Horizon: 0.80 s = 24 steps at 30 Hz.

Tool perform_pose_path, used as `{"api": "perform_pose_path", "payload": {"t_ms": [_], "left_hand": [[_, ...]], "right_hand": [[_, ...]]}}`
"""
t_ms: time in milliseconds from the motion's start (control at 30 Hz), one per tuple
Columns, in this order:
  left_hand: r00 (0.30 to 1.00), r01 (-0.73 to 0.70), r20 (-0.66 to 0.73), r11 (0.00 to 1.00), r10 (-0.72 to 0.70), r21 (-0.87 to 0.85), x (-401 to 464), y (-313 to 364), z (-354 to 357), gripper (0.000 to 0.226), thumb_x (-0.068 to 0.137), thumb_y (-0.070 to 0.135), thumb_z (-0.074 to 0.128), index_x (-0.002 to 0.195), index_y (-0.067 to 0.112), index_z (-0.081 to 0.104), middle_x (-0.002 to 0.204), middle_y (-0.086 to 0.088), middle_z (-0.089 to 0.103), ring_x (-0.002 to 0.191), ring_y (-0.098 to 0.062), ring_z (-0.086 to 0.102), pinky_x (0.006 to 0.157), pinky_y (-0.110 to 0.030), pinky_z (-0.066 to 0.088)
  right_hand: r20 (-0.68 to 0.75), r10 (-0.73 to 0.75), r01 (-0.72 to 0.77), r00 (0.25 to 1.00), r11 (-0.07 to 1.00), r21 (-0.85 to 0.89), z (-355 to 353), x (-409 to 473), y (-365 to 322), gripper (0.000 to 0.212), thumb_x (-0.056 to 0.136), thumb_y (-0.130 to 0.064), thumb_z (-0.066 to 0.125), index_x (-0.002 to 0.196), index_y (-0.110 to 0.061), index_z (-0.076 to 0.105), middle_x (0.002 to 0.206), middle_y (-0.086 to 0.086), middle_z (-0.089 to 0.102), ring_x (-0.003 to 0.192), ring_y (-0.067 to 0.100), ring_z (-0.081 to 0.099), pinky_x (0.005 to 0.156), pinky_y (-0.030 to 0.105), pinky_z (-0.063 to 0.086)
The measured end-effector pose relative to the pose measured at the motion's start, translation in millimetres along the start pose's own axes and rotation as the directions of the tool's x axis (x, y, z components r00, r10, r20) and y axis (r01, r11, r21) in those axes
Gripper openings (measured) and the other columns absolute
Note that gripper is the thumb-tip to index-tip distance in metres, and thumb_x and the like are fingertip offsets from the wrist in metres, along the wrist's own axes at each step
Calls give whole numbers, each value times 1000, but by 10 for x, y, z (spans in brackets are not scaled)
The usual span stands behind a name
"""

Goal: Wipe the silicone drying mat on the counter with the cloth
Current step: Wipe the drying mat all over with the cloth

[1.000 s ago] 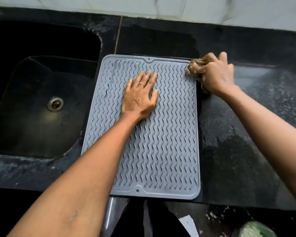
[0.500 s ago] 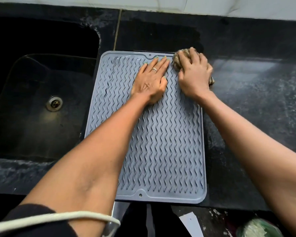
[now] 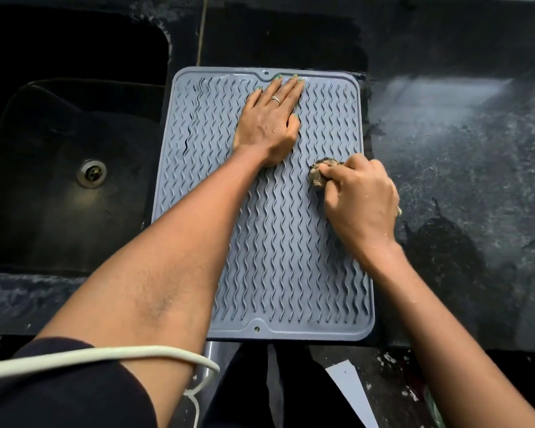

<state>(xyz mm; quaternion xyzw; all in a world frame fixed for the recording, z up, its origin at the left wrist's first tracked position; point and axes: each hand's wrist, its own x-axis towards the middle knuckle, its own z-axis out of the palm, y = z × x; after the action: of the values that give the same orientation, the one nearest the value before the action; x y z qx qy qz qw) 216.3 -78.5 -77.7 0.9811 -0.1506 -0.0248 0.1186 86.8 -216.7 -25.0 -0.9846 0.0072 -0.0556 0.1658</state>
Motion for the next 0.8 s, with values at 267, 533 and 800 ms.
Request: {"api": "perform_pose_path", "payload": {"t_ms": [267, 533, 800], "left_hand": [[1000, -2, -17, 1000, 2, 4, -4, -2, 0, 58, 97, 28, 27, 154, 23, 13, 161, 5, 14, 149, -13, 9, 121, -35, 5], [1000, -2, -21, 1000, 2, -10, -4, -3, -12, 57, 98, 24, 27, 153, 24, 15, 161, 6, 14, 149, -14, 9, 121, -34, 5], [1000, 2, -26, 1000, -2, -15, -8, -9, 15, 58, 97, 26, 27, 153, 25, 14, 161, 6, 14, 149, -13, 9, 121, -35, 5]], "right_hand": [[21, 153, -154, 988, 981, 116, 20, 1349, -57, 42, 84, -19, 42, 118, -33, 60, 128, 3, 55, 121, 31, 45, 100, 43, 38], [-105, 4, -9, 994, 999, -47, 310, 741, -46, 25, 81, -17, 47, 102, -8, 57, 111, 15, 59, 100, 36, 51, 82, 42, 42], [139, 5, -5, 990, 1000, -2, -153, -387, -113, 14, 75, -21, 55, 83, -18, 66, 85, 5, 65, 82, 32, 58, 63, 31, 36]]}}
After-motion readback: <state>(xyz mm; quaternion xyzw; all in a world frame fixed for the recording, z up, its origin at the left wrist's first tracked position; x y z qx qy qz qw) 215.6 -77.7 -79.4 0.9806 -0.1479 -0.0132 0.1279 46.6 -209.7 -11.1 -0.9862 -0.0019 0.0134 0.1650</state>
